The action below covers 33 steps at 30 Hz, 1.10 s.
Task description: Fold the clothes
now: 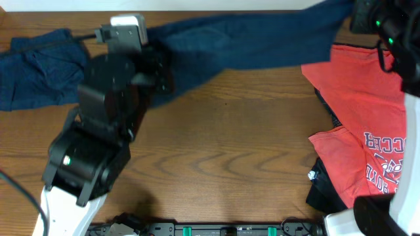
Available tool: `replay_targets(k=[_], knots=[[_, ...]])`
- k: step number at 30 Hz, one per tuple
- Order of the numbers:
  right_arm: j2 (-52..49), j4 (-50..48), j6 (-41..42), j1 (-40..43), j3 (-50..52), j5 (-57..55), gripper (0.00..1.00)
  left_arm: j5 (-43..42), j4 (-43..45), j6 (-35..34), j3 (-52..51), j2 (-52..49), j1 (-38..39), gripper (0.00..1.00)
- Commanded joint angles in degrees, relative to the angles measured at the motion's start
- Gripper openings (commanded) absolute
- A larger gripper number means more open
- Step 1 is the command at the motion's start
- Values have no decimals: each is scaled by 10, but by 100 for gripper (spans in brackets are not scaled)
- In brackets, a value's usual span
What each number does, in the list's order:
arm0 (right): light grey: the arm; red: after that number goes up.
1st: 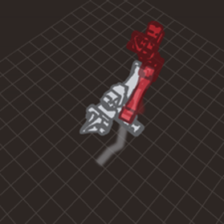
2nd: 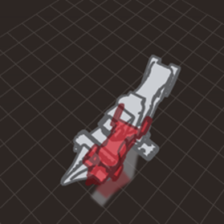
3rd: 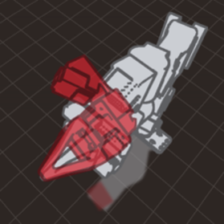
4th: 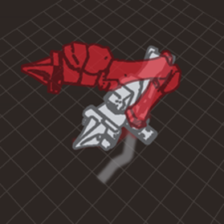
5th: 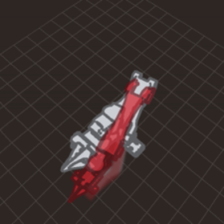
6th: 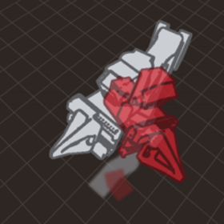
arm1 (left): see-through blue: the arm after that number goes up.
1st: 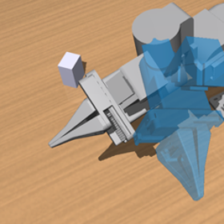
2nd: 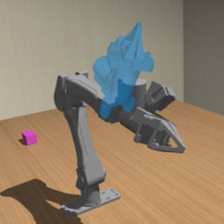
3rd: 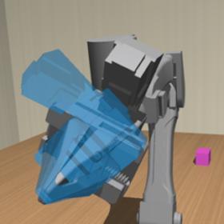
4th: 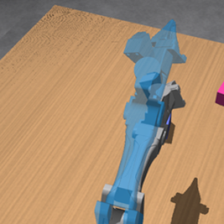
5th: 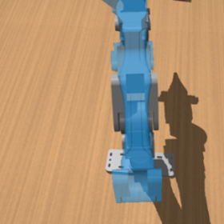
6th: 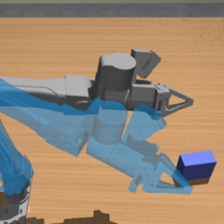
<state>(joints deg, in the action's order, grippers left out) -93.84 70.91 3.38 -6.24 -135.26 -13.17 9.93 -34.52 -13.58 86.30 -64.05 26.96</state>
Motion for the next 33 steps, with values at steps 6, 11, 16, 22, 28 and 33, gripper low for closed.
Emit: replay_targets(k=[6, 11, 16, 22, 28, 33], knots=[[99, 28, -20, -30, -8, -21, 1, 15, -10, 50, 21, 49, 79, 6], [138, 38, -22, -48, -8, -21, 1, 23, -9, 66, 21, 58, 119, 6], [145, 75, -6, -51, -8, -21, 1, 51, -5, 85, 21, 54, 142, 6], [80, 117, 43, -50, -8, -8, 1, 133, -6, 84, 21, 6, 142, 6], [-29, 146, 59, -50, -8, 73, 1, 137, -7, 83, 21, -89, 137, 6], [-105, 192, 83, -50, -8, 108, 1, 136, -37, 1, 21, -153, 136, 6]])
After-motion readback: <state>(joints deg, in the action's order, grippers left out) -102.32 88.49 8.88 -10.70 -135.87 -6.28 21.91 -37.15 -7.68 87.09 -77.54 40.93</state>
